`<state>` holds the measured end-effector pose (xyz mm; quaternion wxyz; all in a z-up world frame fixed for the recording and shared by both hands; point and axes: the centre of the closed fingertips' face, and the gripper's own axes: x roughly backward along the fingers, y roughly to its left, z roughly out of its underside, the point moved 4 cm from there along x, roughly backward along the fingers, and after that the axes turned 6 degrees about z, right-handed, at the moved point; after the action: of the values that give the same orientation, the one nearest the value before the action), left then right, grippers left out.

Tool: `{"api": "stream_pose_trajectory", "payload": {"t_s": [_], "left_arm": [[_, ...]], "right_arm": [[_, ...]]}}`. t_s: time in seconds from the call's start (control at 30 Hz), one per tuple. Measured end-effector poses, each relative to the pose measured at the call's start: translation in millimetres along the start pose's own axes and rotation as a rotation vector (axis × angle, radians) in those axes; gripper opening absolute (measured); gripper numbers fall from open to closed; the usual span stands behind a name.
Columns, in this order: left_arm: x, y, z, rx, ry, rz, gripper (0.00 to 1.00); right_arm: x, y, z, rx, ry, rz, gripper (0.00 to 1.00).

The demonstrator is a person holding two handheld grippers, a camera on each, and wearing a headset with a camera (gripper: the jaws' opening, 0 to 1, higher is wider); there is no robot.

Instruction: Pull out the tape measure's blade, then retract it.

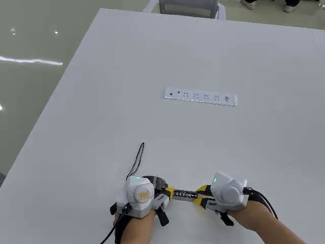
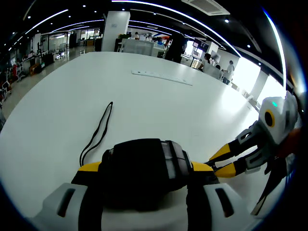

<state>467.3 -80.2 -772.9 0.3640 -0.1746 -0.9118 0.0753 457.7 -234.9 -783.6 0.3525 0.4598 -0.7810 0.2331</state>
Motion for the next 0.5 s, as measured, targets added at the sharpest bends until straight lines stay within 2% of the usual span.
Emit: {"api": "stream_pose_trajectory", "payload": {"t_s": [0.5], "left_arm": [[0.8,-0.3,-0.3,0.002,-0.003,0.001,0.67]], "right_arm": [[-4.5,1.9,-4.1,-0.001,-0.004,-0.004,0.13]]}}
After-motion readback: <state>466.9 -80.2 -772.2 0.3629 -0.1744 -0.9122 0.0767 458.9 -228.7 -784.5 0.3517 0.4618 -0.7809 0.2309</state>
